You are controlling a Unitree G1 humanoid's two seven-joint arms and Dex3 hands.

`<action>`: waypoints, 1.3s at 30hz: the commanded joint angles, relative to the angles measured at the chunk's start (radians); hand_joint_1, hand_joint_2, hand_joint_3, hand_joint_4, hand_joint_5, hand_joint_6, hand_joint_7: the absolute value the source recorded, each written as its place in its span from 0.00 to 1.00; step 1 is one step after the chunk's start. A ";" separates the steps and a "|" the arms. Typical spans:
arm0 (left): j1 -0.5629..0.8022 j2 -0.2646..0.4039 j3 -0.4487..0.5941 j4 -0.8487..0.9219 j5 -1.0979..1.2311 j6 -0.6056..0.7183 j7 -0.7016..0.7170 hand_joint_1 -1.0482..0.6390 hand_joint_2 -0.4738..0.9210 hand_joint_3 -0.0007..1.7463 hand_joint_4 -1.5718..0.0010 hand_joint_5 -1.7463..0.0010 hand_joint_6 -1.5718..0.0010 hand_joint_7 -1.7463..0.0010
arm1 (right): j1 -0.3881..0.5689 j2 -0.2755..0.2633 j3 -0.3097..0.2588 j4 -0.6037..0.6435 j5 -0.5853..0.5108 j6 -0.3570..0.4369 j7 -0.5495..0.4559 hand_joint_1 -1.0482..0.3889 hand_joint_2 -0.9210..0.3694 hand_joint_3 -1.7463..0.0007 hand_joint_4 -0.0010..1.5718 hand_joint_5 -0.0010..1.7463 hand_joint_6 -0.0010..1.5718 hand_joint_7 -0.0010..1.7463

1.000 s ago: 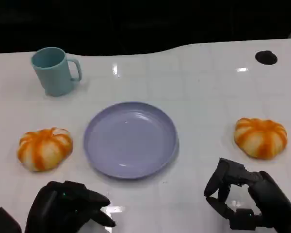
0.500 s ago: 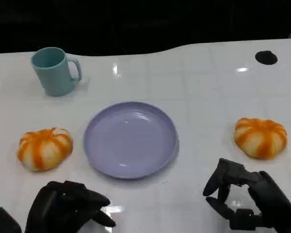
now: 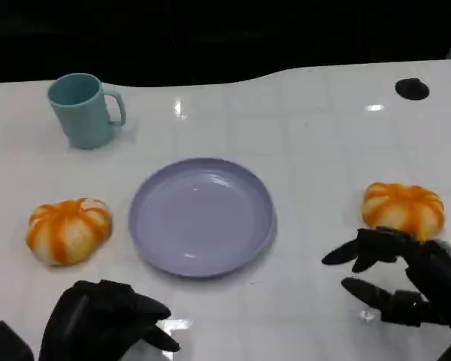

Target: Grasp the bread from the table and place it into the plate.

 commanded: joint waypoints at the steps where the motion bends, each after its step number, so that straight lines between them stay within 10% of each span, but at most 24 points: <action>1: 0.004 0.015 0.005 -0.005 -0.003 0.006 0.002 0.00 0.90 0.00 0.00 0.79 0.00 0.92 | -0.008 -0.058 -0.019 -0.058 -0.134 0.039 -0.092 0.45 0.02 0.93 0.38 0.35 0.51 0.07; 8: -0.004 0.012 0.003 0.004 0.004 0.005 0.007 0.00 0.90 0.00 0.00 0.79 0.00 0.92 | -0.007 -0.131 -0.009 -0.191 -0.438 0.223 -0.240 0.39 0.02 0.98 0.26 0.24 0.42 0.00; 22: -0.013 0.008 0.002 0.015 0.000 0.002 0.003 0.00 0.90 0.00 0.00 0.80 0.00 0.92 | -0.012 -0.183 0.055 -0.350 -0.601 0.603 -0.073 0.30 0.00 0.99 0.00 0.24 0.20 0.00; 39: -0.009 0.011 0.004 0.014 0.005 -0.005 0.006 0.00 0.90 0.00 0.00 0.80 0.00 0.92 | -0.179 -0.209 0.204 -0.146 -0.641 0.740 -0.038 0.33 0.06 1.00 0.02 0.31 0.23 0.01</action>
